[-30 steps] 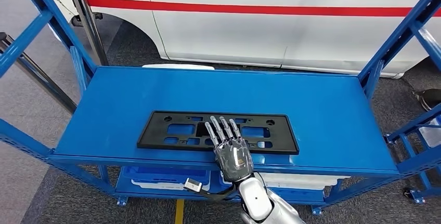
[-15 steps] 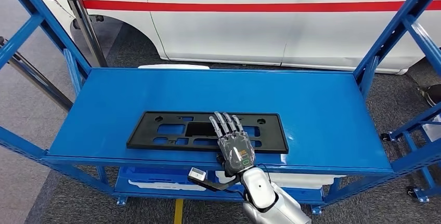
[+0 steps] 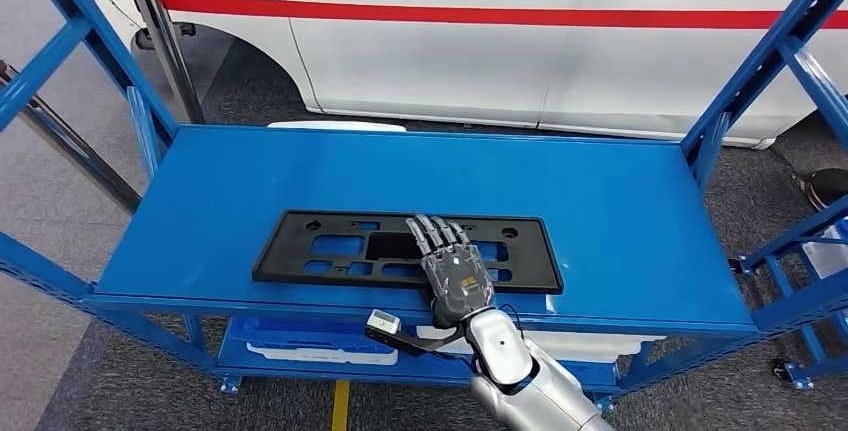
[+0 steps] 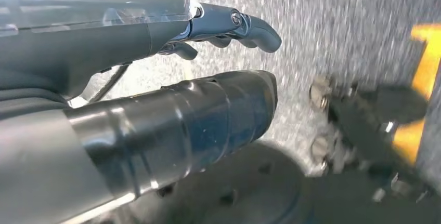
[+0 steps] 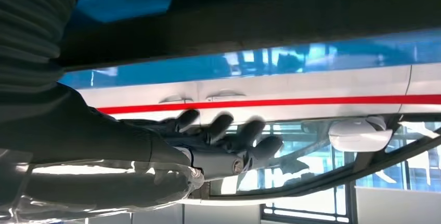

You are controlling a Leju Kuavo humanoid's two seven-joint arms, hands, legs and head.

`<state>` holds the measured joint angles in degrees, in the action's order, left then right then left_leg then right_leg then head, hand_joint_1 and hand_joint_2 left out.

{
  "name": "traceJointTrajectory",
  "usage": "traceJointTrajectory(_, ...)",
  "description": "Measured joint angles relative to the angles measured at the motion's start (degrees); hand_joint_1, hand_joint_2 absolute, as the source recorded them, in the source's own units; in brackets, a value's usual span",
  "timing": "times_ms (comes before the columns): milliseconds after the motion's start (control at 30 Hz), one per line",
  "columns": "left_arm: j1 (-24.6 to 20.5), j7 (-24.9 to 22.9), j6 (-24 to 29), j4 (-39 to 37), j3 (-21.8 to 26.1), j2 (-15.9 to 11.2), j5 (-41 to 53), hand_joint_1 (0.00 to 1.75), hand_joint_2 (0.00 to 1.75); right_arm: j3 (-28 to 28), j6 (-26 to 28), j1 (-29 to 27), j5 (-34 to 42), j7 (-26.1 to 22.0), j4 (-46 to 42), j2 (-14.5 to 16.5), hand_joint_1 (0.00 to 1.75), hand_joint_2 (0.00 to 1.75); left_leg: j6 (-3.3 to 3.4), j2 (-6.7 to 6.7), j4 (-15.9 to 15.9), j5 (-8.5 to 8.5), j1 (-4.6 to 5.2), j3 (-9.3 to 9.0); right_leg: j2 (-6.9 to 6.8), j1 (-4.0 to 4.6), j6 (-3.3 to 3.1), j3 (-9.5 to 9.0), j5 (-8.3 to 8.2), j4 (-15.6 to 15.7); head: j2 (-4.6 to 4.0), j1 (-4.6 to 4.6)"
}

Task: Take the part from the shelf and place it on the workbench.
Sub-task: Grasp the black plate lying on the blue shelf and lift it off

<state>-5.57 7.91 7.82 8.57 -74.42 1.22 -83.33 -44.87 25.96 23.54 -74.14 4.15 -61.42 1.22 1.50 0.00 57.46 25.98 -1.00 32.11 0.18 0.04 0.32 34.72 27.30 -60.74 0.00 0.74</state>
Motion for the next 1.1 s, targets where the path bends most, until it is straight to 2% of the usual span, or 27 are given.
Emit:
traceJointTrajectory(33, 0.0, 0.2, 0.0, 0.0, 0.0, 0.0, -0.1, 0.0, 0.0, 0.0, -0.3, 0.1, 0.4, -0.2, -0.1, -0.2, 1.74, 1.75, 0.24, 0.06, -0.2, -0.17, -0.13, -0.09, 0.01, -0.09, 0.27, 1.13, 1.55, -2.5, 0.0, 0.01)
traceJointTrajectory(100, 0.0, 0.6, -0.1, 0.0, 0.0, 0.1, -0.2, 0.0, 0.0, 0.1, -0.8, 0.2, 0.9, -0.5, -0.2, -0.6, 1.75, 1.75, 0.41, 0.11, -0.3, -0.21, -0.09, -0.01, 0.0, -0.31, 0.69, 4.7, 5.08, -10.1, 0.0, 0.01)
traceJointTrajectory(133, 0.0, 0.7, -0.1, 0.0, 0.0, 0.1, -0.2, 0.0, 0.0, 0.0, -1.0, 0.2, 1.1, -0.6, -0.2, -0.8, 1.75, 1.75, 0.4, 0.1, -0.2, -0.19, -0.09, 0.01, -0.01, -0.43, 0.85, 6.15, 5.94, -13.0, 0.0, 0.01)
traceJointTrajectory(167, 0.0, 0.7, -0.1, 0.0, 0.0, 0.1, -0.3, 0.0, 0.0, 0.0, -1.2, 0.1, 1.3, -0.6, -0.2, -1.0, 1.75, 1.75, 0.38, 0.09, -0.2, -0.17, -0.09, 0.01, -0.03, -0.54, 0.96, 6.77, 5.74, -14.1, 0.0, 0.01)
traceJointTrajectory(200, 0.0, 0.8, -0.1, 0.0, 0.0, 0.1, -0.3, 0.0, 0.0, 0.0, -1.3, 0.2, 1.5, -0.7, -0.2, -1.1, 1.75, 1.75, 0.29, 0.06, -0.1, -0.11, -0.11, -0.04, -0.05, -0.67, 1.0, 6.13, 4.35, -12.7, 0.0, 0.01)
traceJointTrajectory(267, 0.0, 1.0, -0.1, 0.0, 0.0, 0.2, -0.3, 0.0, 0.0, 0.0, -1.3, 0.3, 1.7, -0.9, -0.3, -1.3, 1.75, 1.75, -0.05, -0.01, 0.1, 0.17, -0.12, -0.14, -0.13, -0.87, 0.93, 2.4, 0.49, -5.0, 0.0, 0.02)
traceJointTrajectory(300, 0.0, 1.1, -0.1, 0.0, 0.0, 0.3, -0.4, 0.0, 0.0, 0.0, -1.3, 0.4, 1.7, -1.1, -0.4, -1.3, 1.75, 1.75, -0.31, -0.05, 0.4, 0.36, -0.04, -0.1, -0.15, -0.8, 0.76, 0.72, -0.79, -1.5, 0.0, 0.01)
traceJointTrajectory(333, -0.1, 1.2, -0.1, 0.0, 0.0, 0.3, -0.4, 0.0, 0.0, 0.0, -1.3, 0.5, 1.7, -1.2, -0.5, -1.3, 1.75, 1.75, -0.58, -0.07, 0.5, 0.5, 0.05, -0.02, -0.15, -0.72, 0.55, -0.27, -1.31, 0.7, 0.0, 0.0)
traceJointTrajectory(433, -0.1, 1.3, -0.1, 0.0, 0.0, 0.3, -0.4, 0.0, 0.0, 0.0, -1.3, 0.7, 1.7, -1.4, -0.8, -1.3, 1.73, 1.75, -1.53, -0.09, 0.5, 0.62, 0.07, 0.03, -0.11, -0.48, -0.44, -0.57, -1.29, 1.7, 0.0, -0.01)
traceJointTrajectory(500, -0.1, 1.3, -0.1, 0.0, 0.0, 0.3, -0.4, 0.0, 0.0, 0.0, -1.5, 1.0, 2.1, -1.5, -0.9, -1.4, 1.74, 1.75, -2.09, -0.08, 2.0, 1.91, -0.12, 0.58, -0.16, -0.6, -1.24, -0.82, -1.47, 2.0, 0.0, -0.02)
traceJointTrajectory(533, -0.1, 1.4, -0.1, 0.0, 0.0, 0.3, -0.4, 0.0, 0.0, 0.0, -1.7, 1.1, 2.4, -1.7, -0.9, -1.4, 1.74, 1.75, -2.28, -0.07, 4.4, 3.39, -0.17, 1.6, -0.21, -0.7, -1.57, -0.91, -1.56, 2.2, 0.0, -0.02)
traceJointTrajectory(600, -0.1, 1.5, -0.2, 0.0, 0.1, 0.3, -0.5, 0.0, 0.0, 0.0, -2.3, 1.2, 3.3, -2.2, -1.0, -1.5, 1.75, 1.75, -2.45, -0.06, 11.9, 7.06, -0.2, 4.98, -0.26, -0.56, -1.92, -0.91, -1.56, 2.2, 0.0, -0.03)
traceJointTrajectory(633, 0.0, 1.6, -0.2, 0.0, 0.1, 0.3, -0.5, 0.0, 0.0, 0.0, -2.6, 1.2, 3.7, -2.5, -1.0, -1.5, 1.75, 1.75, -2.48, -0.06, 15.1, 8.14, -0.2, 6.56, -0.25, -0.45, -1.98, -0.91, -1.54, 2.2, 0.0, -0.02)
traceJointTrajectory(667, 0.0, 1.7, -0.2, 0.0, 0.1, 0.3, -0.6, 0.0, 0.0, 0.0, -2.9, 1.2, 4.0, -2.7, -1.1, -1.6, 1.75, 1.75, -2.44, -0.06, 16.7, 8.19, -0.2, 7.37, -0.22, -0.34, -2.02, -0.95, -1.51, 2.2, 0.0, -0.03)
traceJointTrajectory(700, 0.0, 1.7, -0.2, 0.0, 0.1, 0.3, -0.7, 0.0, 0.0, 0.0, -3.1, 1.3, 4.3, -2.8, -1.2, -1.6, 1.75, 1.75, -2.31, -0.06, 16.1, 7.12, -0.19, 7.13, -0.18, -0.25, -2.04, -1.02, -1.48, 2.1, 0.0, -0.03)
traceJointTrajectory(733, 0.0, 1.7, -0.2, 0.0, 0.1, 0.3, -0.8, 0.0, 0.0, 0.0, -3.4, 1.4, 4.6, -2.9, -1.3, -1.7, 1.75, 1.75, -2.1, -0.06, 13.2, 5.21, -0.17, 5.83, -0.14, -0.18, -2.04, -1.13, -1.45, 2.1, 0.0, -0.02)
traceJointTrajectory(800, 0.0, 1.8, -0.3, 0.0, 0.1, 0.3, -1.0, 0.0, 0.0, 0.0, -3.7, 1.5, 5.3, -3.1, -1.4, -1.8, 1.75, 1.75, -1.54, -0.05, 5.2, 1.67, 0.01, 2.08, -0.07, 0.0, -1.85, -1.28, -1.36, 2.0, 0.0, -0.02)
traceJointTrajectory(833, -0.1, 1.8, -0.4, 0.0, 0.1, 0.3, -1.0, 0.0, 0.0, 0.0, -3.9, 1.6, 5.6, -3.2, -1.4, -1.9, 1.75, 1.75, -1.3, -0.06, 2.5, 0.8, 0.16, 0.82, -0.05, 0.07, -1.64, -1.26, -1.34, 2.0, 0.0, -0.02)
traceJointTrajectory(867, -0.1, 1.9, -0.5, 0.0, 0.1, 0.3, -1.1, 0.0, 0.0, 0.0, -4.1, 1.7, 5.8, -3.3, -1.5, -2.0, 1.75, 1.75, -1.11, -0.07, 1.1, 0.56, 0.32, 0.2, -0.03, 0.12, -1.38, -1.2, -1.35, 2.0, 0.0, -0.02)
traceJointTrajectory(933, 0.0, 2.2, -0.9, 0.0, 0.1, 0.3, -1.3, 0.0, 0.0, 0.0, -4.3, 1.9, 6.3, -3.5, -1.6, -2.2, 1.75, 1.75, -0.74, -0.13, 0.6, 0.46, 0.42, 0.14, 0.01, 0.15, -0.73, -1.17, -1.5, 2.1, 0.0, -0.01)
traceJointTrajectory(1000, 0.0, 2.8, -1.2, 0.0, 0.1, 0.3, -1.5, 0.0, 0.87, 0.0, -4.4, 1.9, 6.7, -3.7, -1.8, -2.4, 1.75, 1.75, -0.13, -0.04, 0.0, -0.01, 0.17, -0.03, 0.02, 0.09, -0.12, -0.82, -0.72, 1.2, 0.0, 0.02)
traceJointTrajectory(1067, -0.1, 3.4, -1.2, 0.0, 0.1, 0.3, -1.6, 0.0, 1.75, 0.0, -4.5, 1.9, 7.0, -3.8, -1.9, -2.7, 1.75, 1.75, 0.4, 0.09, -0.3, -0.36, 0.0, -0.05, 0.01, -0.14, 0.37, 1.52, 2.38, -3.8, 0.0, 0.04)
traceJointTrajectory(1100, -0.1, 3.8, -1.1, 0.0, 0.1, 0.3, -1.6, 0.0, 1.75, 0.0, -4.6, 1.9, 7.1, -3.8, -1.9, -2.8, 1.75, 1.75, 0.54, 0.11, -0.3, -0.39, 0.01, 0.04, -0.01, -0.25, 0.57, 3.33, 4.27, -7.6, 0.0, 0.06)
